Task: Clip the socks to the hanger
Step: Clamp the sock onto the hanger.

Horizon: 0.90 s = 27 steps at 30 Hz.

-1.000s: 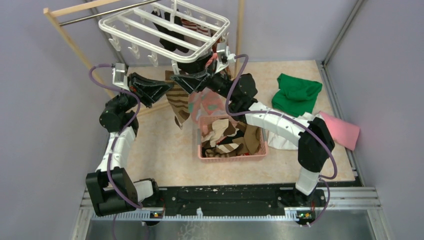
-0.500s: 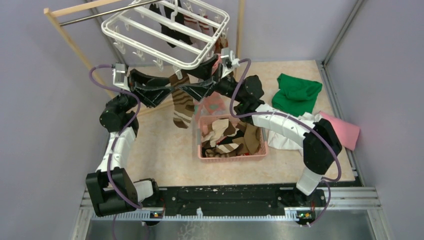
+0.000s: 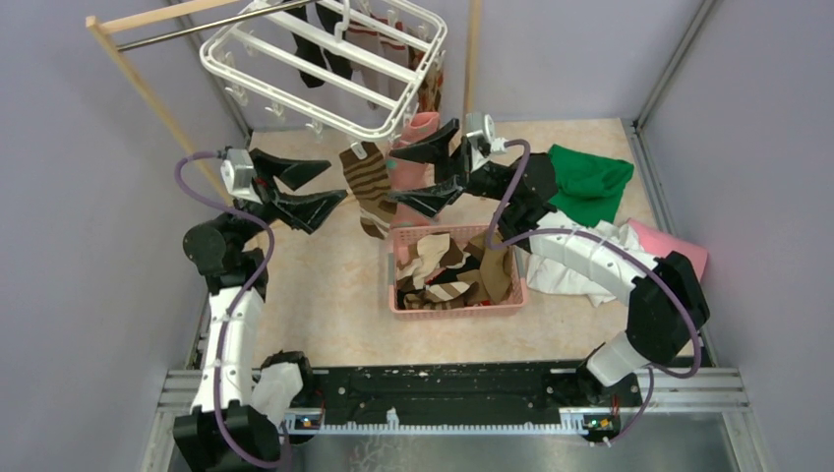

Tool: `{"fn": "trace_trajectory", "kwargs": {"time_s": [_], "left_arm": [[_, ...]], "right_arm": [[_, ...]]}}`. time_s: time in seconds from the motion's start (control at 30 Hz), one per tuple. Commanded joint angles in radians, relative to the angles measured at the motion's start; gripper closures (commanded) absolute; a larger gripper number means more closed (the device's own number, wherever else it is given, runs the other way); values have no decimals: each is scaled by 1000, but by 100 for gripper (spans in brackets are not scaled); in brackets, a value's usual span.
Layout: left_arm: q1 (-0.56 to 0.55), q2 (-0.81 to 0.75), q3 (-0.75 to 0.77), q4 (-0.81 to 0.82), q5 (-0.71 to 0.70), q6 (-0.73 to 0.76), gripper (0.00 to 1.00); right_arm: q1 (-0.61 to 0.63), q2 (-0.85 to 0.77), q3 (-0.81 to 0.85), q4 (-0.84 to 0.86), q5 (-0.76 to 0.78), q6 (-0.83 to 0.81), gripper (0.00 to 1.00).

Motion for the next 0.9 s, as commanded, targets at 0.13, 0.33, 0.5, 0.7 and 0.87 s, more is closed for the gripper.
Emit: {"fn": "trace_trajectory", "kwargs": {"time_s": [0.13,0.33,0.5,0.7,0.87], "left_arm": [[-5,-187,-106,-371,-92,441,22],[-44,-227,-246,-320,-227,531,23],[-130,-129,-256,-220,-324,593,23],[-274,74,-187,-99,-304,599,27],[-325,153,-159,-35,-276,550,55]], "right_arm": [[-92,-127,-80,-132,-174,-76,25],[-155,-210,-128,-408,-187,-230,24],[-199,-236,-138,-538,-188,-297,24],[-254,-263,-177,-585,-176,-302,24],[-285,-311,-204,-659,-171,-352,23]]}}
